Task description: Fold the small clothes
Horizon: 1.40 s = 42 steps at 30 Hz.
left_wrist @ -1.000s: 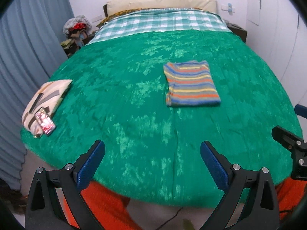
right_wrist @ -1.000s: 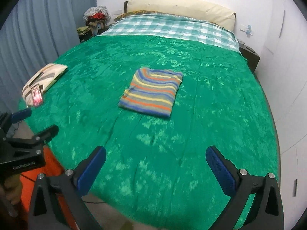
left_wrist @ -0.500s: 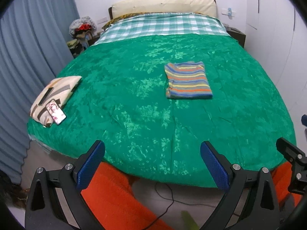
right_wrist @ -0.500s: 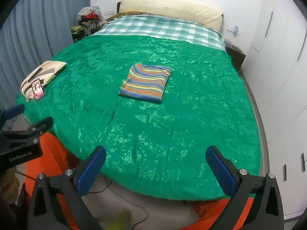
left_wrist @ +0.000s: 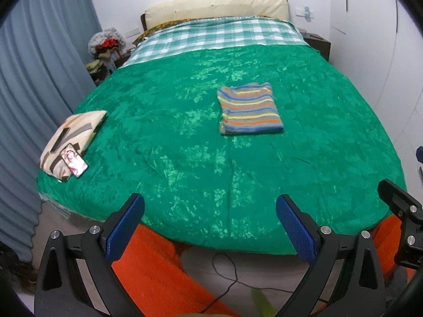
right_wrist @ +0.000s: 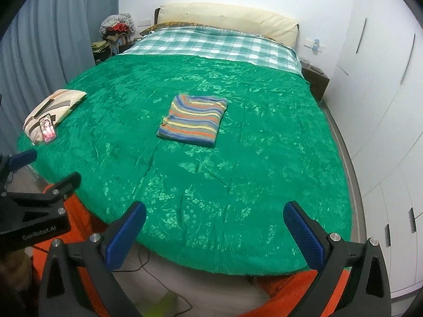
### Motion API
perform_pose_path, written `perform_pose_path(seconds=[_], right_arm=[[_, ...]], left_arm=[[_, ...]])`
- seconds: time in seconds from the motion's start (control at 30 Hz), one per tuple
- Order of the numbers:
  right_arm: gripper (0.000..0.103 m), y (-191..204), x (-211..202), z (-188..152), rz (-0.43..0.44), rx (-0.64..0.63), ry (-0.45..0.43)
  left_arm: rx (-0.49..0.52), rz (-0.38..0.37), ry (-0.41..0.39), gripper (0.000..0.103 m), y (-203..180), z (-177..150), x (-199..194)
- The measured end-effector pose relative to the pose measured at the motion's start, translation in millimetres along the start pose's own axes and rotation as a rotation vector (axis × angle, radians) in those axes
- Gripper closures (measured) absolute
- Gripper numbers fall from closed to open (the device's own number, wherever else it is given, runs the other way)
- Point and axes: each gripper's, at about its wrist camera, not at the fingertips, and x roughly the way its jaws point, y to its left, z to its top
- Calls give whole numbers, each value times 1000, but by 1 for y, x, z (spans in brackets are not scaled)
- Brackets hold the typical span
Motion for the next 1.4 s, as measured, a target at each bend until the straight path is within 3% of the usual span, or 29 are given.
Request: perform_pose_path(seconds=[1.4], right_arm=[[1,3,3,6,-7,12,-9]], left_arm=[[3,-26,3,2,1,7,2]])
